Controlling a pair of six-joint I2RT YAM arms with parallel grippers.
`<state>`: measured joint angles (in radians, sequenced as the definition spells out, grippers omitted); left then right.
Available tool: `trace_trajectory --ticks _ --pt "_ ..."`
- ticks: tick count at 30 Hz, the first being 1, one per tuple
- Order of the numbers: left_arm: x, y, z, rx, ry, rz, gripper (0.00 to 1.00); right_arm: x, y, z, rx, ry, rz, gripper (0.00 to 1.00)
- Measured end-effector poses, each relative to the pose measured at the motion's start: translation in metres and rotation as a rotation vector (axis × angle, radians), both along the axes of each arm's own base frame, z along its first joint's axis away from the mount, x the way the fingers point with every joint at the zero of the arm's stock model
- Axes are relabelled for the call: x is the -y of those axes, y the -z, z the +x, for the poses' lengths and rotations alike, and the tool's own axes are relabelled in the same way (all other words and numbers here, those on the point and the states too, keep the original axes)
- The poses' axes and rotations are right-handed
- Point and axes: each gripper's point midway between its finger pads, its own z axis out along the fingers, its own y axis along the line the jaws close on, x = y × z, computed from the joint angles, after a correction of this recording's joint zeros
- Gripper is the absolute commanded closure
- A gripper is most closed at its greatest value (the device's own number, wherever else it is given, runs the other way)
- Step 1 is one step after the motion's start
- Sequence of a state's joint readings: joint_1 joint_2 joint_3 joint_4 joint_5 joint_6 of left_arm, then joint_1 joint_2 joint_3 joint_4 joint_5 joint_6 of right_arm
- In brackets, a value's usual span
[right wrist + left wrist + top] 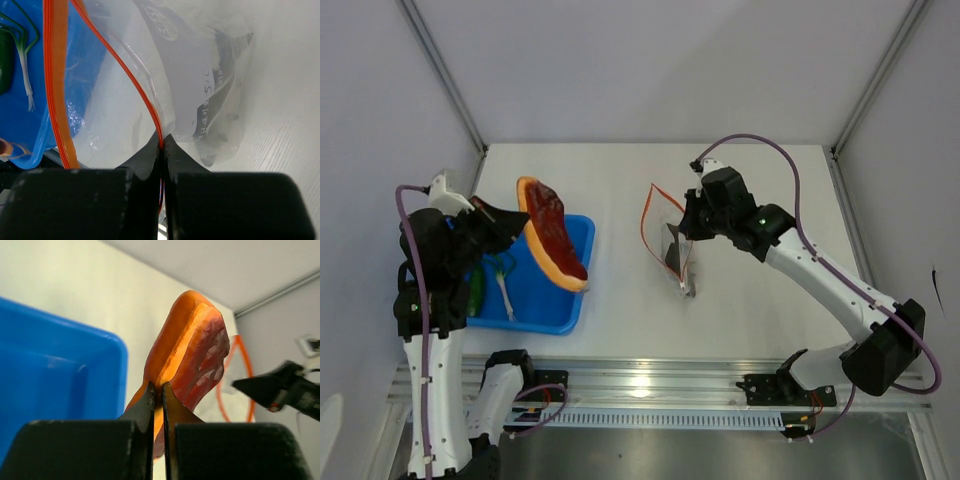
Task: Place the food in the zip-top bag and seal the zipper
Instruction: Place the fake food in the zipper food storage bag.
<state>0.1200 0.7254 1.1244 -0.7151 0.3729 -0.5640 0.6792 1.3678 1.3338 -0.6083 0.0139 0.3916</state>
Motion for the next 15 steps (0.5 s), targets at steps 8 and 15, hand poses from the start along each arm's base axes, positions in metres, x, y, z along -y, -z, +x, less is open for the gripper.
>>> trace_trajectory --ticks 8,15 --pt "0.023 -0.07 -0.014 0.151 0.098 -0.086 0.99 -0.007 0.011 0.001 -0.021 -0.009 -0.02 1.0" --pt "0.044 -0.091 -0.005 0.199 0.184 -0.191 0.99 -0.02 0.015 0.008 -0.046 -0.007 -0.012 1.0"
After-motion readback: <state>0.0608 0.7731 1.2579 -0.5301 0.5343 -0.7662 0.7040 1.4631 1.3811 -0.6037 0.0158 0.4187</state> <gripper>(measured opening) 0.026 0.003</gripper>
